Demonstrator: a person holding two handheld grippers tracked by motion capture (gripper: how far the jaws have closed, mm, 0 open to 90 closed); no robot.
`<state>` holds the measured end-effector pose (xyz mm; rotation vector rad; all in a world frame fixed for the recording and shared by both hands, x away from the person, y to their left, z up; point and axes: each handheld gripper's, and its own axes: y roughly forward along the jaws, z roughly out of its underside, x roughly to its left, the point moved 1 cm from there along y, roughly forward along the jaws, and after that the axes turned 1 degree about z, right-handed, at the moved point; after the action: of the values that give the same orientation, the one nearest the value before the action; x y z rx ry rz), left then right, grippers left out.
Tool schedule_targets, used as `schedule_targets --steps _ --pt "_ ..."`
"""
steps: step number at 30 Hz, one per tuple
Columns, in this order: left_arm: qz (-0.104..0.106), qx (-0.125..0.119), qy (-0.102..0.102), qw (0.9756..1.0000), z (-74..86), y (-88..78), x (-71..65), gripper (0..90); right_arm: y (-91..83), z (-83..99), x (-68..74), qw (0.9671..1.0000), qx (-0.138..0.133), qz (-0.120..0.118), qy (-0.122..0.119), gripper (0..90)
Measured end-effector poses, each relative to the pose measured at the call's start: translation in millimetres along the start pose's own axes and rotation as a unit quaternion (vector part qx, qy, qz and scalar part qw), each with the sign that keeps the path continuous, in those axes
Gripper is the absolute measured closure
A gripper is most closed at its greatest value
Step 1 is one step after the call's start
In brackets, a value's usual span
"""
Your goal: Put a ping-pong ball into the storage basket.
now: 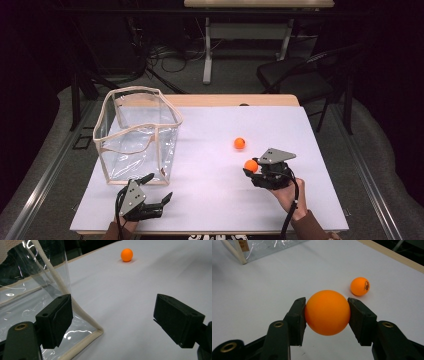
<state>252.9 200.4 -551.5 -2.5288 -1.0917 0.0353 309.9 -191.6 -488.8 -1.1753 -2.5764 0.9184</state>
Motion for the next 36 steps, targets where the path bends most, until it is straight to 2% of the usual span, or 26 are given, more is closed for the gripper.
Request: schedule_targets --steps 13,18,19,36 --pt "0.002 -0.004 0.001 1.0000 -0.5 -0.6 -0.2 15.9 3.4 -8.1 5.7 0.9999 -0.003 -0.010 -0.001 50.9" --pt "0.004 -0.005 0.000 1.0000 -0.6 0.1 0.0 15.8 4.8 -14.8 7.8 0.9999 -0.009 -0.011 -0.003 50.9" --pt "0.004 -0.005 0.000 1.0000 -0.6 0.1 0.0 15.8 8.6 -21.6 9.2 0.9998 -0.011 -0.015 -0.006 50.9" --pt "0.006 -0.005 -0.001 1.0000 -0.2 -0.1 0.2 15.9 16.9 -31.7 10.1 0.9995 -0.016 -0.024 -0.009 50.9"
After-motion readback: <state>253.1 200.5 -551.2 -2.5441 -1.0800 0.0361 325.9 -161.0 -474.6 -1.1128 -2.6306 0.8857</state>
